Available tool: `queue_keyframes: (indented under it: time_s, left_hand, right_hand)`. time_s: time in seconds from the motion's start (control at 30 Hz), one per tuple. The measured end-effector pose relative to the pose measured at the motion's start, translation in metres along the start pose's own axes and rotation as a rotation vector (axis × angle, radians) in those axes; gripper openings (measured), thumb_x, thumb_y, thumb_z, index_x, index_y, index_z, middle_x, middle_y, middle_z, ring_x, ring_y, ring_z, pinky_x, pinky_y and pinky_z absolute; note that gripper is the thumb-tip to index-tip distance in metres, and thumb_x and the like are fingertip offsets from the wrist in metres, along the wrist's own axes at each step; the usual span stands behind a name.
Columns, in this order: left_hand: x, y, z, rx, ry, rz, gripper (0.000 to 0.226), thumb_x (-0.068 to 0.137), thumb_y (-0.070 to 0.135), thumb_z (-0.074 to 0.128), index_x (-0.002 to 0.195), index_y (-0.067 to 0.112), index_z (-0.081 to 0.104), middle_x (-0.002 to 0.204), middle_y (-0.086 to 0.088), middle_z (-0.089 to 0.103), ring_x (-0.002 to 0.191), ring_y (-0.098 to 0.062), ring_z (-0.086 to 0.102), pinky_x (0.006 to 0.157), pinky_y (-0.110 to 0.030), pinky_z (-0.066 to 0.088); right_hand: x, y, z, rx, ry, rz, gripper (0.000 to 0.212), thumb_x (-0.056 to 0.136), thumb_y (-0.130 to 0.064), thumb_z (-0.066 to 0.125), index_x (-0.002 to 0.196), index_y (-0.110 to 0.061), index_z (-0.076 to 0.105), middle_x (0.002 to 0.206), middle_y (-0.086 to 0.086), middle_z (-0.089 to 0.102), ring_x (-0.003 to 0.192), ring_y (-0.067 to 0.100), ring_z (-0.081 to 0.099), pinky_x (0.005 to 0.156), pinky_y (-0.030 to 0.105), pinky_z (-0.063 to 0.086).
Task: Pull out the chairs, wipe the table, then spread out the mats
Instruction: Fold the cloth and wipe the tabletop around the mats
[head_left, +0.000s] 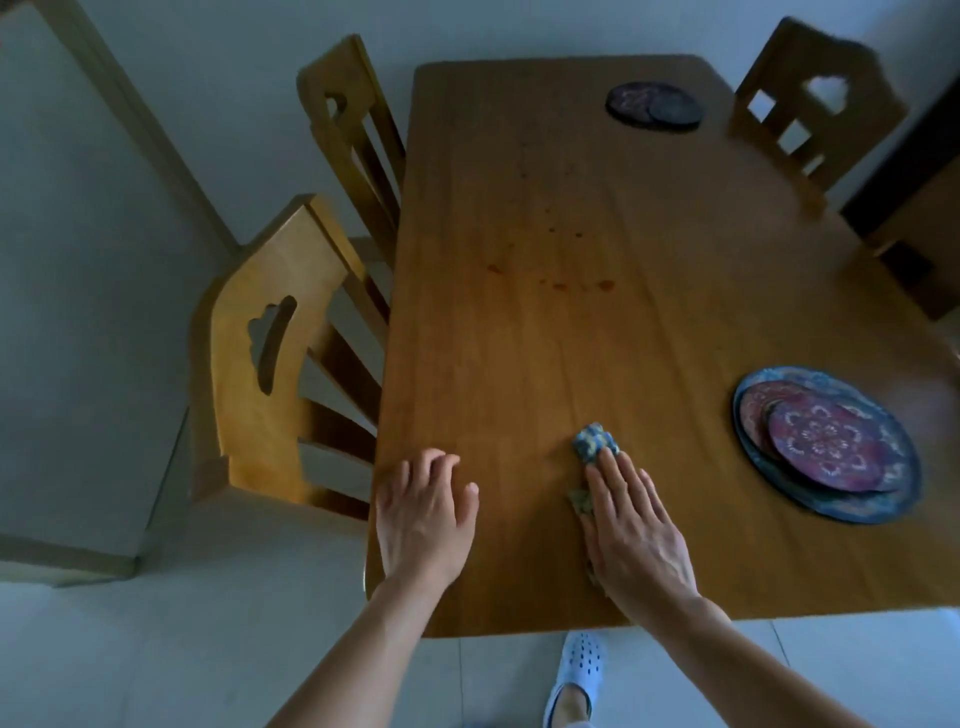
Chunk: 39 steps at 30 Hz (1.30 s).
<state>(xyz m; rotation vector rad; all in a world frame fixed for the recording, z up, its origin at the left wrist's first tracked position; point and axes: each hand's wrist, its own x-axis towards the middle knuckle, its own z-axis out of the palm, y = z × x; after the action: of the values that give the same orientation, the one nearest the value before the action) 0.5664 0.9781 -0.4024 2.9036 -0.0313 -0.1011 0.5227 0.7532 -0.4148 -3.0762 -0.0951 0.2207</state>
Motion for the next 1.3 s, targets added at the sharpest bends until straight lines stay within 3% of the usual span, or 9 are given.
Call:
queue_keyframes:
  time_s: [0.13,0.23,0.3,0.47,0.57,0.7,1.07,1.17,1.3]
  left_hand:
    - [0.047,0.015,0.004,-0.100,-0.043,-0.075,0.049,0.097,0.048,0.041,0.141,0.027,0.042,0.150,0.007,0.035,0.136,-0.018,0.031,0.114,-0.039,0.029]
    - [0.093,0.017,0.007,-0.144,-0.050,-0.084,0.058,0.097,0.047,0.043,0.149,0.023,0.031,0.159,0.002,0.021,0.147,-0.023,0.017,0.120,-0.042,0.020]
    - [0.131,0.016,0.005,-0.122,-0.061,-0.066,0.061,0.100,0.047,0.038,0.153,0.021,0.022,0.163,0.000,0.012,0.150,-0.023,0.008,0.122,-0.041,0.013]
    - [0.189,0.020,0.012,-0.100,0.013,-0.136,0.064,0.101,0.049,0.024,0.155,0.017,0.017,0.164,-0.003,0.009,0.151,-0.019,0.002,0.123,-0.039,0.003]
    - [0.186,0.021,0.025,0.005,0.098,-0.107,0.072,0.095,0.057,0.002,0.155,0.017,0.010,0.164,-0.004,0.006,0.151,-0.017,-0.001,0.123,-0.038,0.001]
    - [0.187,0.019,0.031,0.026,0.144,-0.097,0.069,0.098,0.055,0.004,0.152,0.014,0.015,0.162,-0.005,0.013,0.150,-0.019,0.007,0.122,-0.041,0.009]
    - [0.191,0.019,0.031,0.058,0.110,-0.143,0.066,0.100,0.055,0.013,0.151,0.016,0.031,0.160,-0.005,0.025,0.149,-0.020,0.018,0.121,-0.045,0.019]
    - [0.191,0.020,0.032,0.056,0.122,-0.142,0.064,0.101,0.054,0.019,0.149,0.015,0.034,0.158,-0.006,0.031,0.147,-0.022,0.025,0.120,-0.045,0.021]
    - [0.189,0.017,0.031,0.003,0.136,-0.125,0.064,0.100,0.052,0.016,0.150,0.014,0.034,0.159,-0.005,0.029,0.148,-0.019,0.021,0.121,-0.044,0.019]
  right_hand:
    - [0.034,0.027,-0.001,-0.010,0.042,0.186,0.067,0.100,-0.038,0.012,0.142,0.004,0.044,0.151,0.025,0.036,0.142,0.038,0.031,0.119,0.042,0.011]
    - [0.065,0.045,-0.007,0.041,0.092,0.262,0.071,0.098,-0.044,0.004,0.152,-0.001,0.019,0.160,0.020,0.011,0.150,0.032,0.004,0.121,0.039,0.000]
    - [0.088,0.058,-0.011,0.108,0.093,0.332,0.065,0.102,-0.041,0.010,0.154,-0.003,0.007,0.162,0.018,-0.001,0.150,0.031,-0.008,0.121,0.038,-0.006]
    - [0.153,0.103,-0.019,0.200,0.117,0.524,0.061,0.103,-0.033,0.024,0.153,0.000,0.012,0.162,0.022,0.004,0.150,0.036,-0.003,0.122,0.045,-0.001]
    - [0.196,0.133,-0.031,0.253,0.149,0.578,0.061,0.103,-0.033,0.026,0.152,0.001,0.013,0.161,0.023,0.009,0.150,0.036,0.002,0.122,0.045,0.002]
    - [0.265,0.130,-0.045,0.322,0.179,0.616,0.061,0.103,-0.032,0.024,0.153,0.000,0.010,0.162,0.020,0.006,0.150,0.033,0.000,0.122,0.043,0.000]
    - [0.363,-0.045,-0.046,0.298,0.088,-0.083,0.068,0.103,-0.043,0.025,0.156,-0.008,0.000,0.164,0.009,-0.003,0.151,0.022,-0.009,0.121,0.035,-0.008]
    - [0.356,-0.060,-0.044,0.316,0.077,-0.340,0.060,0.105,-0.036,0.028,0.156,-0.015,0.007,0.165,0.002,0.007,0.151,0.016,-0.004,0.122,0.035,-0.008]
    - [0.315,-0.037,-0.041,0.343,0.093,-0.525,0.050,0.105,-0.026,0.034,0.153,-0.018,0.026,0.159,-0.002,0.028,0.150,0.011,0.012,0.120,0.033,-0.007]
